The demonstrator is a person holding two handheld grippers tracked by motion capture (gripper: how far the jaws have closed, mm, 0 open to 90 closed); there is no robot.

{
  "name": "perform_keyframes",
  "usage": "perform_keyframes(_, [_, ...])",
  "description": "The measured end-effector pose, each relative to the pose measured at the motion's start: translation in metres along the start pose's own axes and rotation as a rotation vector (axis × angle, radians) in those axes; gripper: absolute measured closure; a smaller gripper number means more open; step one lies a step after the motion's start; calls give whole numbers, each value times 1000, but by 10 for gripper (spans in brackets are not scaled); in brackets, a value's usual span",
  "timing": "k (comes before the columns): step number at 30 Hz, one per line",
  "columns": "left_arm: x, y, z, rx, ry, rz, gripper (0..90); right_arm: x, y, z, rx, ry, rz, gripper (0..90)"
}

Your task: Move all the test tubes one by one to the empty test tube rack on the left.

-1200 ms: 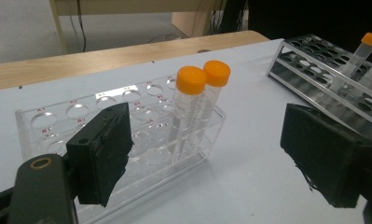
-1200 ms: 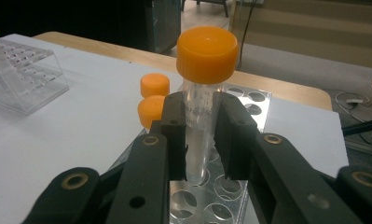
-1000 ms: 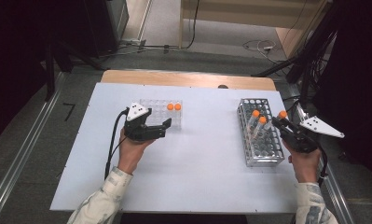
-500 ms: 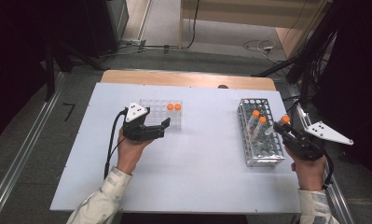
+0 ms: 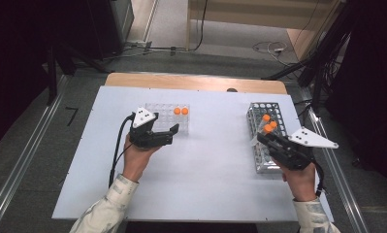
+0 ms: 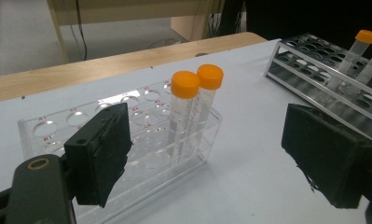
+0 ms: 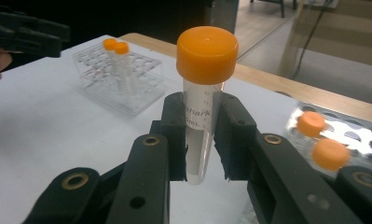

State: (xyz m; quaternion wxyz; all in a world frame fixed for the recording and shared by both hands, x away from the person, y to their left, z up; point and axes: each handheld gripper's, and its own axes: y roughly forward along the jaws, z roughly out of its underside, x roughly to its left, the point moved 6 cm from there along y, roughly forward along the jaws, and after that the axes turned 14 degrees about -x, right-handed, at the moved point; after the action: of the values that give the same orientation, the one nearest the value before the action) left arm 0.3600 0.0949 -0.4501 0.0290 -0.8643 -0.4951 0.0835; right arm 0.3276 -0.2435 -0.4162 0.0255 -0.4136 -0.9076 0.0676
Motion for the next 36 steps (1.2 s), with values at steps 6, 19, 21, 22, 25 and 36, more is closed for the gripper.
perform_keyframes(6, [0,-1,-1,-6,-7,0,160,20,21,6,32,-14,-52,723])
perform_keyframes(19, [-6,-2,-2,-11,-6,20,173,47,54,24,87,-29,-119,723])
perform_keyframes(21, [-7,-1,-3,-13,-10,21,173,51,59,23,84,-40,-126,723])
perform_keyframes(22, [-7,-1,-3,-14,-8,23,173,52,62,23,86,-40,-128,723])
perform_keyframes(25, [-9,-1,-3,-13,-7,34,180,57,70,22,90,-39,-130,723])
perform_keyframes(36, [-19,-2,-5,-17,-2,63,218,71,97,27,118,-41,-145,723])
